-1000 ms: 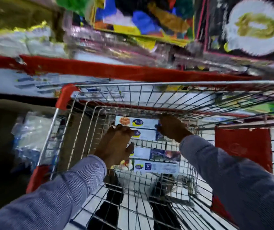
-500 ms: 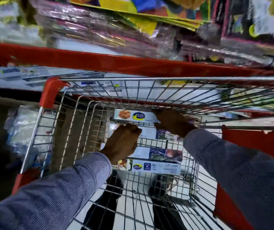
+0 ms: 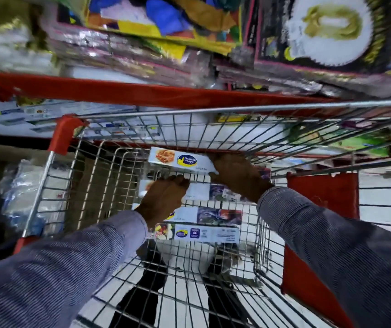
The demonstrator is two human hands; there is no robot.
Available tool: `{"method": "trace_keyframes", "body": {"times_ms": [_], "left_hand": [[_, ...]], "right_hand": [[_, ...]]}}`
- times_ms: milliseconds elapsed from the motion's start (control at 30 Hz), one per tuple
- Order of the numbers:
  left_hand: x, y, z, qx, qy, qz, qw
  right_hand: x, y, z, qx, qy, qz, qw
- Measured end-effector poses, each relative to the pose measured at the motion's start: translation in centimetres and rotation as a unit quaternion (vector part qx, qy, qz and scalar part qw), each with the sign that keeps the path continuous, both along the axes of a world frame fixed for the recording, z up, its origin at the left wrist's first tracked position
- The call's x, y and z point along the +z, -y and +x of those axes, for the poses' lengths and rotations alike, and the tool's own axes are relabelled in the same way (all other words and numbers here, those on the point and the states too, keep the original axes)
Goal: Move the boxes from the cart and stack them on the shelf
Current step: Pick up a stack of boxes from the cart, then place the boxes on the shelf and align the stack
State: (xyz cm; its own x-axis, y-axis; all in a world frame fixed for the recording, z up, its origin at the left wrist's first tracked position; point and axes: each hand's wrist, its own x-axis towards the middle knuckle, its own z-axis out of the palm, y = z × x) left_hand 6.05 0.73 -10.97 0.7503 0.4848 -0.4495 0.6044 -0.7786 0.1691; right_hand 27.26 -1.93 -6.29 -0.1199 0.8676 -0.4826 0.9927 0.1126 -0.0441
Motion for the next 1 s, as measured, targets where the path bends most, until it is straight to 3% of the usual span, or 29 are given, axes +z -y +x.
{"method": "trace_keyframes", "body": {"times_ms": [133, 300, 567, 833, 1000], "left_hand": [[7.6, 0.3, -0.9, 0.005, 0.046, -0.025, 0.999], [20.9, -0.1, -1.9, -0.034, 0.07, 0.035, 0.996], [43.3, -0.7, -2.5, 0.009, 0.221, 0.119, 0.968], [55.9, -3.2, -1.4, 0.026, 0.271, 0.205, 0.94], [61.2, -5.6, 0.3, 0.018, 0.293, 0.225, 0.929]], "right_hand": [[6.8, -0.2, -0.6, 0.009, -0.04, 0.009, 0.999], [18.2, -0.6, -0.7, 0.043, -0.076, 0.051, 0.995], [40.5, -0.7, -0.9, 0.091, -0.054, 0.22, 0.97], [55.8, -0.8, -0.1, 0.06, -0.048, 0.294, 0.953], [59.5, -2.7, 1.7, 0.043, -0.052, 0.326, 0.943]]}}
